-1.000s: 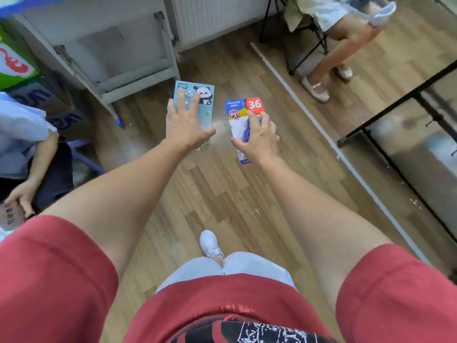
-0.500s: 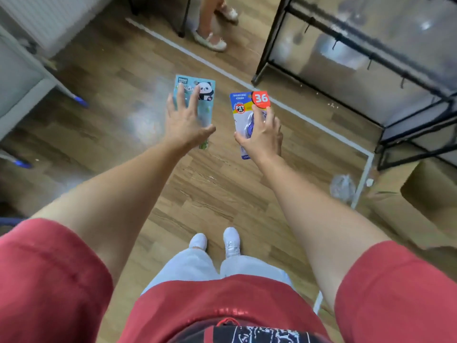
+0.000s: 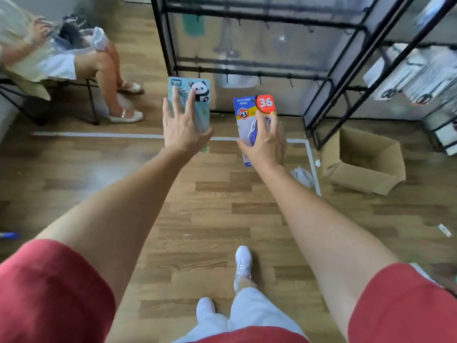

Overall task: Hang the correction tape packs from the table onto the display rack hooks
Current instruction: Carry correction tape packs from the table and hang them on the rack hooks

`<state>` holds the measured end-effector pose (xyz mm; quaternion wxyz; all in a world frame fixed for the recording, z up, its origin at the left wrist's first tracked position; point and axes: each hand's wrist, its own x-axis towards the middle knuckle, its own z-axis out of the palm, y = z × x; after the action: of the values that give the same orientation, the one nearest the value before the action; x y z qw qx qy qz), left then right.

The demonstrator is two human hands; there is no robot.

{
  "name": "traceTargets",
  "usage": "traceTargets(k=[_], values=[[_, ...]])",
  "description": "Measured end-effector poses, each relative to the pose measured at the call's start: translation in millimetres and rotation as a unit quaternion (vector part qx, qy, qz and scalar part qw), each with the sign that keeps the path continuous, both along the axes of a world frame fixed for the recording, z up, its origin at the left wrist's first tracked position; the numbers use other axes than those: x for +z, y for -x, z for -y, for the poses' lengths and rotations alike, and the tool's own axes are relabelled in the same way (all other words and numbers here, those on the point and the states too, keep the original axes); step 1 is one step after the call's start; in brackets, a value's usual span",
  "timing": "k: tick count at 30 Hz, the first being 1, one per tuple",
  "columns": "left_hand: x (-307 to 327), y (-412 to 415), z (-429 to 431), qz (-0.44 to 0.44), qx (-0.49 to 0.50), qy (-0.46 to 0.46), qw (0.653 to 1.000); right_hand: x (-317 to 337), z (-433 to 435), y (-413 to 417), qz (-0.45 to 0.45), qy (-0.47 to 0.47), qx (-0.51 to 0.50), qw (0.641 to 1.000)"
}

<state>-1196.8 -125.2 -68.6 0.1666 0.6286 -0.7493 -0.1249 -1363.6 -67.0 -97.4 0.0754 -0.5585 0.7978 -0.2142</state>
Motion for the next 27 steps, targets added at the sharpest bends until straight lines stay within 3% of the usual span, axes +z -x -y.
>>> traceTargets(k=[14,27], values=[[93.0,109.8,195.5,-0.037,0.016,0.120,0.992,93.7,208.9,117.9,-0.036,0.127,0.006,0.991],[167.9,114.0,421.4,-0.070,0.008,0.195,0.978,167.0,434.5,123.4,-0.033,0.242,-0.003,0.970]])
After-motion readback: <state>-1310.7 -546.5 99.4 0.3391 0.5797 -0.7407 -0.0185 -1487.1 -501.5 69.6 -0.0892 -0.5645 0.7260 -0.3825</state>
